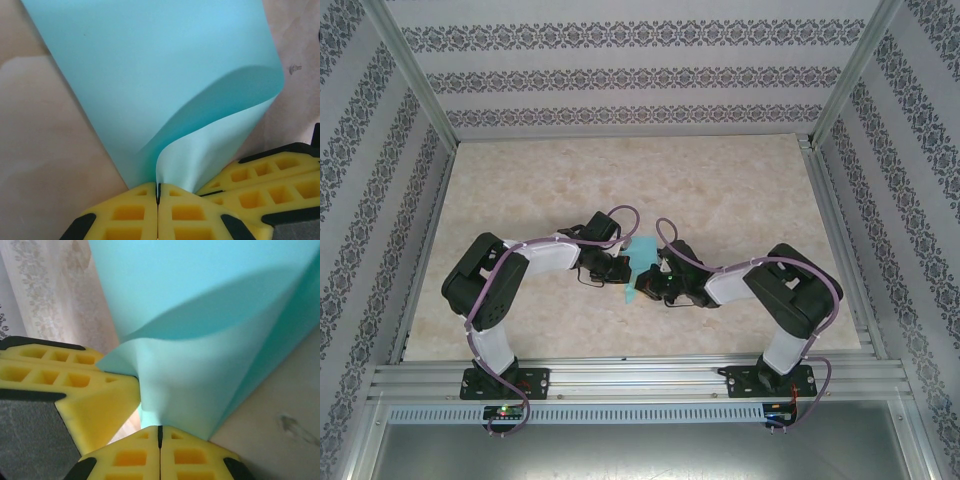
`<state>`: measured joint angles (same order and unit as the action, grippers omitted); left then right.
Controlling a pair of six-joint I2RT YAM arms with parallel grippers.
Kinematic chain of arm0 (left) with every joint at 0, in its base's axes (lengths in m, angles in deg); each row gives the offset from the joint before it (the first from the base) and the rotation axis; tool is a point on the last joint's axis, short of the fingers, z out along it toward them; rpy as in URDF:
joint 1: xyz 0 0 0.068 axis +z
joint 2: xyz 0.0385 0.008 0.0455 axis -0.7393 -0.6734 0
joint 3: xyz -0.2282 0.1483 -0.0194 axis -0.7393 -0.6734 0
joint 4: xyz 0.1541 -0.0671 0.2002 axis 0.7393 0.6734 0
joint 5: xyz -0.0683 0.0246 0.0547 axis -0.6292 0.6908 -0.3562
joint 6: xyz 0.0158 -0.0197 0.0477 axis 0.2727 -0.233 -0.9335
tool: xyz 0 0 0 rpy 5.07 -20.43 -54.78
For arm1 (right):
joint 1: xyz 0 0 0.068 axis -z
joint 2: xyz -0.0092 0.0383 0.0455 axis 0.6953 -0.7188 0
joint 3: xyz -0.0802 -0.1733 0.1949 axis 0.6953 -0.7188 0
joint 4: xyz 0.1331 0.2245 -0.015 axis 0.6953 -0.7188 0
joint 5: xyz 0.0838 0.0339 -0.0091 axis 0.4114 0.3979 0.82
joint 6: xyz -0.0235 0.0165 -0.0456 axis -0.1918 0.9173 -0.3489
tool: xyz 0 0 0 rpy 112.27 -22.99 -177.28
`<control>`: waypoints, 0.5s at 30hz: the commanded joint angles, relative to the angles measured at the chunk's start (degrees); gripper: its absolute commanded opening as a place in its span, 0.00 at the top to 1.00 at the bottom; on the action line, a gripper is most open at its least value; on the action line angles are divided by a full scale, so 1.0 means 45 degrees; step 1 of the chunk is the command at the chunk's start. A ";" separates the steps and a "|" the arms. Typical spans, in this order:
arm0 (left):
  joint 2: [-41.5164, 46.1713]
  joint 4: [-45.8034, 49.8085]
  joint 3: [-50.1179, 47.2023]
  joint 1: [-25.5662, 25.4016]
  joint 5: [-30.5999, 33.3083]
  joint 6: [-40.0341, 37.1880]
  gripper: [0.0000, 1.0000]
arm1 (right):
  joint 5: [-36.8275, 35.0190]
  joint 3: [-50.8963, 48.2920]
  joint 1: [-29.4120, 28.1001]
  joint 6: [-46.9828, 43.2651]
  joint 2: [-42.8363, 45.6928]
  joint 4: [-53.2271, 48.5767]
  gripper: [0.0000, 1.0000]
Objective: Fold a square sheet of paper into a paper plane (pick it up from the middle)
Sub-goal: Third fold the triangle at the center of the table.
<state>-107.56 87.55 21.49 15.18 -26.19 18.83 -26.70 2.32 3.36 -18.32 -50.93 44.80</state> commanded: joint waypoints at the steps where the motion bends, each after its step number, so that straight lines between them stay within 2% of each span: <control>1: -0.0495 0.0956 -0.0030 0.0126 0.0397 -0.0373 0.92 | -0.0375 -0.0176 0.0056 -0.0315 0.0794 -0.0962 0.92; 7: -0.0519 0.0979 0.0069 0.0130 0.0310 -0.0377 0.92 | -0.0581 0.0912 0.0257 -0.1457 0.1645 -0.2729 0.91; 15: -0.0489 0.1017 0.0093 0.0116 0.0276 -0.0358 0.91 | -0.0127 0.1382 0.0770 -0.1649 0.0395 -0.2285 0.90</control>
<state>-107.78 88.18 21.97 15.18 -26.34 18.78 -27.68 7.57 6.25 -23.65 -47.08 35.49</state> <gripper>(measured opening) 0.087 0.096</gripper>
